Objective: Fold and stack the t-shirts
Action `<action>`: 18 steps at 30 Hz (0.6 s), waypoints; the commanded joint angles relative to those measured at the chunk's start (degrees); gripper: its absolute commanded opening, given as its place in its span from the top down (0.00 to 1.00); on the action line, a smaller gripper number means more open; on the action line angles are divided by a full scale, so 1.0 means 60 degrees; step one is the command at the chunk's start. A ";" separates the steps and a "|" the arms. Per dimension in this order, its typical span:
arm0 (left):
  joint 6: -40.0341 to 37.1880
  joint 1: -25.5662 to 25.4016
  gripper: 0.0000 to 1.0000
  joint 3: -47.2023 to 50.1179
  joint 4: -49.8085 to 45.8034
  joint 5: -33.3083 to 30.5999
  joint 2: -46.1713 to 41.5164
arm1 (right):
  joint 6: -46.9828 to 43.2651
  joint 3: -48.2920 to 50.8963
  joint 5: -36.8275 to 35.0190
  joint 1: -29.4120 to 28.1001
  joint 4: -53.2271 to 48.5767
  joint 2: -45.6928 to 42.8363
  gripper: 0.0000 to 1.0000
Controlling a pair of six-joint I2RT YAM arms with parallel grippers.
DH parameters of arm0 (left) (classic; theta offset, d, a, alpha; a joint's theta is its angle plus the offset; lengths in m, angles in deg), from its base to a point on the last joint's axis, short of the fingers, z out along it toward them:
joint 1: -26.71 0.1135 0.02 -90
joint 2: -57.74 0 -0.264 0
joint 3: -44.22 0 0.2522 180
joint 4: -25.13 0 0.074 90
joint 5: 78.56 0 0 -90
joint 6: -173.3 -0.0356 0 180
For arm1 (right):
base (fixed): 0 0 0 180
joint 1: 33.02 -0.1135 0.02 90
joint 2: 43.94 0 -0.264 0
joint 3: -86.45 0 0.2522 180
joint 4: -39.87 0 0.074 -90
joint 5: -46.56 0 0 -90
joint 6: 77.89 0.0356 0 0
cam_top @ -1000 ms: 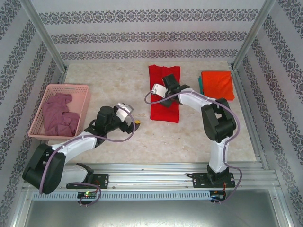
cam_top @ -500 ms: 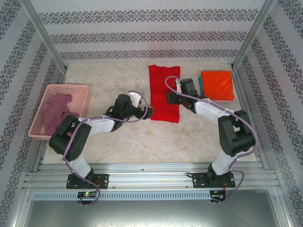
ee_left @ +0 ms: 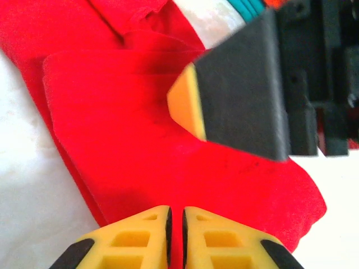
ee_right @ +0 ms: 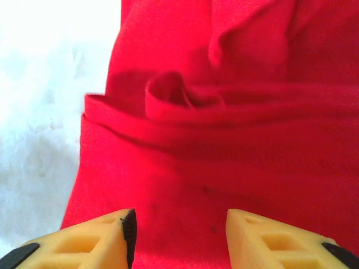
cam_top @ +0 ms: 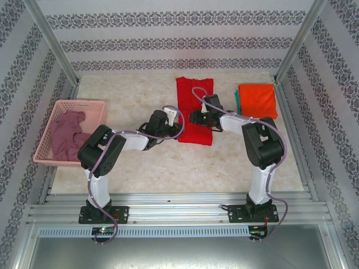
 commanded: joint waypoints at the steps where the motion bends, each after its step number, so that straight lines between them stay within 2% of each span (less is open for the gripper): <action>1: 0.0076 -0.0092 0.87 0.0001 -0.0636 -0.0250 0.0094 | 0.0286 -0.0750 0.0235 0.0193 -0.0082 0.0603 0.55; 5: 0.0215 -0.0092 0.89 0.0319 -0.0749 -0.0343 0.0122 | 0.0317 -0.1429 0.0260 0.0388 -0.0390 0.1168 0.55; 9: 0.0231 -0.0093 0.91 0.0414 -0.0899 -0.0431 0.0143 | 0.0107 -0.1767 0.0324 0.0520 -0.0636 0.1072 0.55; 13: 0.0202 -0.0096 0.91 0.0436 -0.0904 -0.0420 0.0055 | -0.0423 -0.1645 0.0286 0.0595 -0.0771 0.0441 0.52; 15: 0.0225 -0.0093 0.90 0.0467 -0.0885 -0.0470 -0.0124 | -0.0947 -0.1246 0.0286 0.0599 -0.0623 -0.0082 0.47; 18: 0.0224 -0.0071 0.83 0.0482 -0.1226 -0.0784 -0.0534 | -0.2051 -0.0463 0.0292 0.0593 -0.0497 -0.0979 0.39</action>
